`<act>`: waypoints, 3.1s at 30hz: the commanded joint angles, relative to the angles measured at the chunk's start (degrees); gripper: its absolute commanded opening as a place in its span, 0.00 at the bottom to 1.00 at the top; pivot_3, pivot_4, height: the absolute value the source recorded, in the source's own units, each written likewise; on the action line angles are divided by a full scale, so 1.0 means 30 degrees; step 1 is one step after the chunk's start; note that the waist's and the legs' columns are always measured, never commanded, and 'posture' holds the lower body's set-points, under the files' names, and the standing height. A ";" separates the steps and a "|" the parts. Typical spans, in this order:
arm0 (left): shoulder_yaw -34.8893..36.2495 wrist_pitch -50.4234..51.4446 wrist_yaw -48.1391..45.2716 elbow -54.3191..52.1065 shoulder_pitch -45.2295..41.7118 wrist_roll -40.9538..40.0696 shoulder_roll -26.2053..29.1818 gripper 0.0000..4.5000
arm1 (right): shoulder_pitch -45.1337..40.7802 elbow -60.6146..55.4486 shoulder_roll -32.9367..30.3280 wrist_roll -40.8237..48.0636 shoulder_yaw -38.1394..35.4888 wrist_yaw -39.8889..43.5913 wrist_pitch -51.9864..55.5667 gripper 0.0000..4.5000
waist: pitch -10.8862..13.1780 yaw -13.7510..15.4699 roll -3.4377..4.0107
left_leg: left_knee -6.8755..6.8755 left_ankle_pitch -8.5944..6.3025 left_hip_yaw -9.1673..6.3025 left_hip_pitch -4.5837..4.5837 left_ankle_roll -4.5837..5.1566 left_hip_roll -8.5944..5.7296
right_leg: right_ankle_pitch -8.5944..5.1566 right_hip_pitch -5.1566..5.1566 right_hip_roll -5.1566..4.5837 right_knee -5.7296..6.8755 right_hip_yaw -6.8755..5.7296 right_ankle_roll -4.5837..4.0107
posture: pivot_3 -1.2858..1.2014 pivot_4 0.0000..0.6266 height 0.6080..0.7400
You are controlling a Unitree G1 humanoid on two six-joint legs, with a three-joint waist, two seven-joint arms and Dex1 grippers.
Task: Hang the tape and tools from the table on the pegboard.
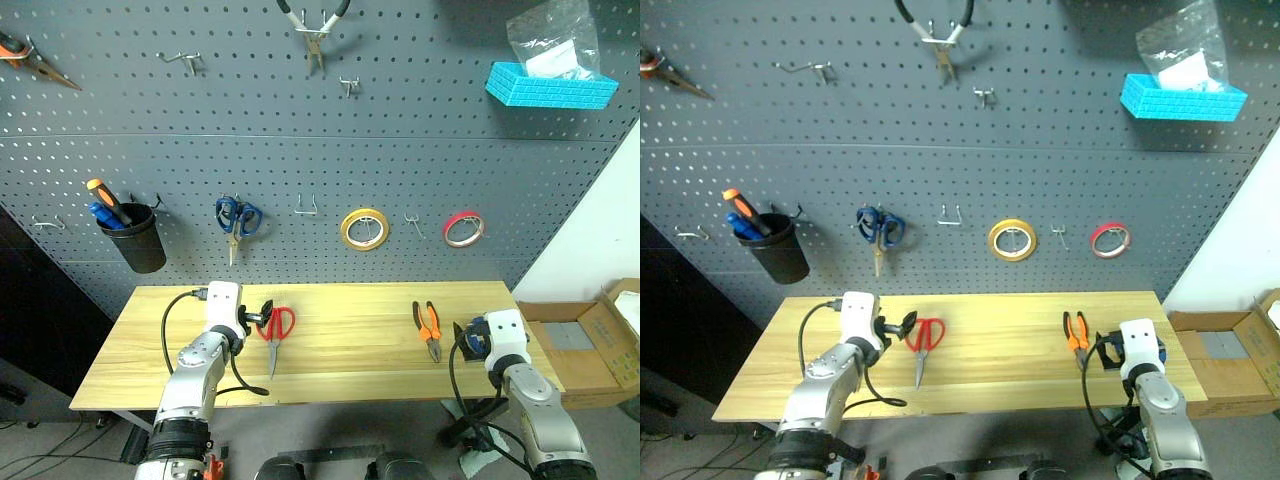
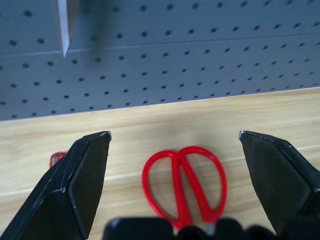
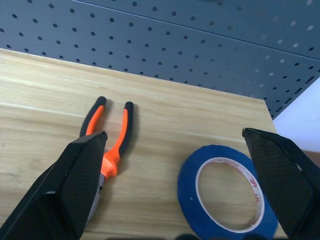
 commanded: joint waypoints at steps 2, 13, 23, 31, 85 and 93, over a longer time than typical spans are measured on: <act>-0.2480 0.0100 -0.2761 -0.2017 -0.0657 0.0413 0.0857 0.98 | -0.0402 -0.1783 -0.1103 0.0433 -0.0301 0.1144 0.1906 1.00 | 0.0021 -0.0001 0.0003 | 0.0004 0.0000 0.0003 0.0001 0.0000 -0.0004 | -0.0001 0.0001 -0.0001 -0.0002 0.0004 -0.0001 | 0.55 0.05 1.00; -0.7621 0.1173 -0.8917 -0.1726 -0.4185 -0.0666 -0.0836 0.98 | -0.1634 -0.0783 -0.4821 0.1112 -0.0019 0.5670 0.5247 1.00 | 0.1397 -0.0024 0.0085 | 0.0013 -0.0004 0.0001 0.0021 0.0017 -0.0012 | -0.0009 0.0022 0.0020 -0.0003 0.0037 -0.0013 | 0.54 0.27 1.00; -1.0297 -0.1886 -1.2083 0.3128 -0.7338 0.0580 -0.3095 0.98 | -0.5404 0.3931 -0.5368 0.1514 -0.0286 0.6727 0.6168 1.00 | 0.3116 -0.0112 0.0112 | 0.0038 -0.0032 -0.0009 -0.0070 0.0065 -0.0023 | -0.0028 -0.0004 0.0032 -0.0038 0.0045 0.0060 | 0.53 0.44 1.00; -1.0495 -0.3957 -1.2549 0.6211 -0.8448 0.1421 -0.4356 0.98 | -0.8244 0.7791 -0.5385 0.2494 -0.0956 0.7137 0.7422 1.00 | 0.4133 -0.0106 0.0164 | 0.0061 -0.0059 -0.0006 -0.0222 0.0093 -0.0046 | -0.0047 -0.0073 -0.0014 -0.0121 0.0035 0.0153 | 0.54 0.51 1.00; -0.3462 0.4556 -0.6124 -0.8968 -0.3921 -0.3972 -0.2252 1.00 | -0.2320 -0.4635 -0.3869 -0.6253 0.3065 0.0425 -0.5736 0.09 | 0.1274 -0.1026 0.0090 | 0.0361 -0.0259 0.0011 -0.0144 0.0034 -0.0092 | -0.0110 0.0031 0.0002 0.0012 0.0109 0.0374 | 0.51 0.02 1.00; -0.2634 0.4442 -0.5263 -0.7700 -0.5314 -0.4448 -0.2308 1.00 | -0.5816 0.0648 -0.3848 -0.5347 0.4028 0.1527 -1.0369 0.09 | 0.0882 -0.1020 0.0110 | 0.0344 -0.0257 0.0001 -0.0153 0.0051 -0.0083 | -0.0111 0.0022 0.0042 0.0011 0.0123 0.0319 | 0.52 0.00 1.00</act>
